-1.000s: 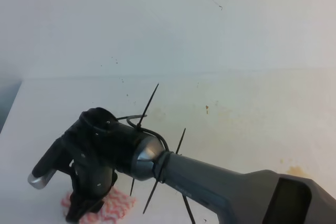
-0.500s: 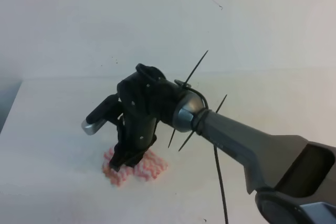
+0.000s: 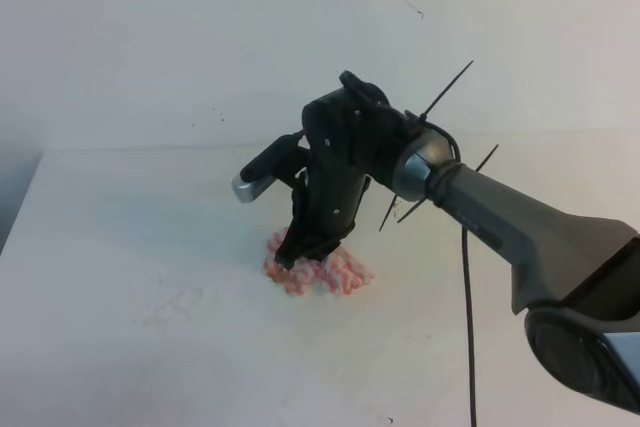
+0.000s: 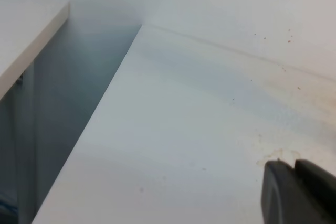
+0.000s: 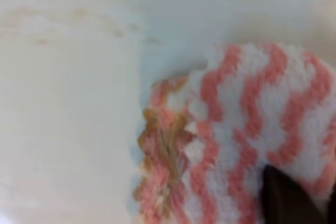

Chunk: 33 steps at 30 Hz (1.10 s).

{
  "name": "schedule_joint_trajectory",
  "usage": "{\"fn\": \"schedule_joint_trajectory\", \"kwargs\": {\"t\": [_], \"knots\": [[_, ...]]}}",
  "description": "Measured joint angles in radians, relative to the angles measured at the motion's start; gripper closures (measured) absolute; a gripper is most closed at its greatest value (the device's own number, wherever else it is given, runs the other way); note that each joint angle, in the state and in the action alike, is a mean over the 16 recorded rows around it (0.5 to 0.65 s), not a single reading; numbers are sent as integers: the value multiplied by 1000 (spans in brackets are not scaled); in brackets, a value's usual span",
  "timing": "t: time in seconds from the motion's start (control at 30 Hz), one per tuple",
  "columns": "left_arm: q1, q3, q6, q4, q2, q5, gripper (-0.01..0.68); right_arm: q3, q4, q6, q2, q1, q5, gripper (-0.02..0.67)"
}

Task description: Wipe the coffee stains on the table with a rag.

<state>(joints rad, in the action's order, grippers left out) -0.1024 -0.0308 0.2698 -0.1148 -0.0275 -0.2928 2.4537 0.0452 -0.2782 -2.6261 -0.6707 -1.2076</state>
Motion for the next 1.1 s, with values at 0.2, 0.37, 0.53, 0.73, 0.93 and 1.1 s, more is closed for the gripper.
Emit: {"fn": "schedule_joint_trajectory", "kwargs": {"t": [0.2, 0.37, 0.53, 0.73, 0.93, 1.1], "knots": [[0, 0, 0, 0, 0, 0, 673, -8, -5, -1, 5, 56, -1, 609], [0, 0, 0, 0, 0, 0, 673, -12, -10, -4, 8, 97, -2, 607], [0, 0, 0, 0, 0, 0, 673, -14, -18, -7, 11, 127, -3, 557], [0, 0, 0, 0, 0, 0, 673, -20, -33, -4, 28, 146, -9, 384], [0, 0, 0, 0, 0, 0, 673, -26, -49, 13, 78, 152, -16, 197], [0, 0, 0, 0, 0, 0, 673, -29, -58, 43, 146, 154, -24, 167]]}}
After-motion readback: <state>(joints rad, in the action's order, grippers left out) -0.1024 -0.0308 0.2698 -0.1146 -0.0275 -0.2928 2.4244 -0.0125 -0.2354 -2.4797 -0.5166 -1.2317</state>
